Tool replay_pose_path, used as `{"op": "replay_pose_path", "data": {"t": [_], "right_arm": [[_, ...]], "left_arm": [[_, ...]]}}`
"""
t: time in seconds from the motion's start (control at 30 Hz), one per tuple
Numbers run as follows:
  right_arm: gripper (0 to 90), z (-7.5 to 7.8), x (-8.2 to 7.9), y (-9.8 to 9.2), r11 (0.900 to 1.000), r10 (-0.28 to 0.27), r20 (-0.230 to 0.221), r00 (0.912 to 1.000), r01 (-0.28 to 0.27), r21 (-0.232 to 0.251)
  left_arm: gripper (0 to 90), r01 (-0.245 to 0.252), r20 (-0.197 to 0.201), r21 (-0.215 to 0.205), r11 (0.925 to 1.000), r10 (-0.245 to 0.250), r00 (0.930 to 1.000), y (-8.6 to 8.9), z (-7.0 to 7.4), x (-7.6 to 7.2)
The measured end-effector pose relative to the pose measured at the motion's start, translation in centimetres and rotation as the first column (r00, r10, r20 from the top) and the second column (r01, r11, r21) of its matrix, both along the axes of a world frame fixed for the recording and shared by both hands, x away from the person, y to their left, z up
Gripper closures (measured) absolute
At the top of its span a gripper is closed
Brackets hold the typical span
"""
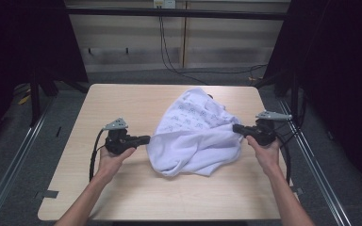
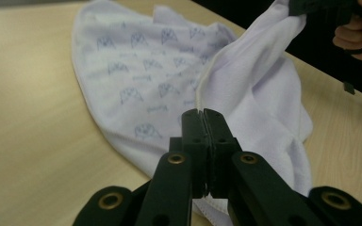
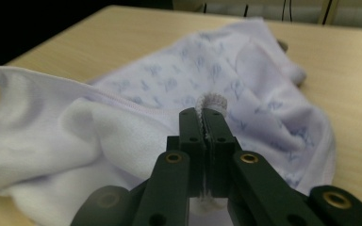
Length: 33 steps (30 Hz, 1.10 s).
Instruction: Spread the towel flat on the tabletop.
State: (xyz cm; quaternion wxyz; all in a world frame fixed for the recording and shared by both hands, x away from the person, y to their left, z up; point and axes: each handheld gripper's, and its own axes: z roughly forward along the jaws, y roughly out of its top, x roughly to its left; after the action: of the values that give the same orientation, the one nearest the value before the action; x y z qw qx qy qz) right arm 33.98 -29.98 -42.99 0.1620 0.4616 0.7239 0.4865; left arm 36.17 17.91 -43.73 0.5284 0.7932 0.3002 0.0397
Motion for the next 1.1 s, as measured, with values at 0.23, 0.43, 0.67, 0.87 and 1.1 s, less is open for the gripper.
{"op": "replay_pose_path", "data": {"t": [0.23, 0.43, 0.67, 0.87, 1.1], "right_arm": [[87.6, 7.0, -2.5, -1.6, 0.998, 0.006, 0.141, 0.99, -0.015, 0.067], [87.7, 12.8, -5.6, -1.8, 0.993, 0.026, 0.286, 0.958, -0.058, 0.102], [87.6, 14.7, -11.6, -1.2, 0.987, 0.105, 0.37, 0.9231, -0.142, 0.074], [87.6, 5.9, -16.6, -1.1, 0.977, 0.175, 0.192, 0.9657, -0.194, 0.088], [83.2, 2.1, -24.7, -0.8, 0.974, 0.206, 0.099, 0.9735, -0.214, 0.075]], "left_arm": [[88.9, 0.018, 0.129, -0.11, 0.9938, -0.004, 0.9916, 1.8, 6.8, -0.9], [88.9, 0.027, 0.253, -0.202, 0.9791, 0.025, 0.9671, 2.6, 12.4, -3.2], [88.8, 0.095, 0.286, -0.147, 0.9846, -0.05, 0.957, 4.2, 12.2, -8.1], [88.7, 0.176, 0.113, -0.065, 0.9822, -0.168, 0.9793, 4.9, 4.3, -12.3], [88.3, 0.333, 0.095, -0.101, 0.9376, -0.324, 0.9413, 6.6, 2.5, -18.8]]}}
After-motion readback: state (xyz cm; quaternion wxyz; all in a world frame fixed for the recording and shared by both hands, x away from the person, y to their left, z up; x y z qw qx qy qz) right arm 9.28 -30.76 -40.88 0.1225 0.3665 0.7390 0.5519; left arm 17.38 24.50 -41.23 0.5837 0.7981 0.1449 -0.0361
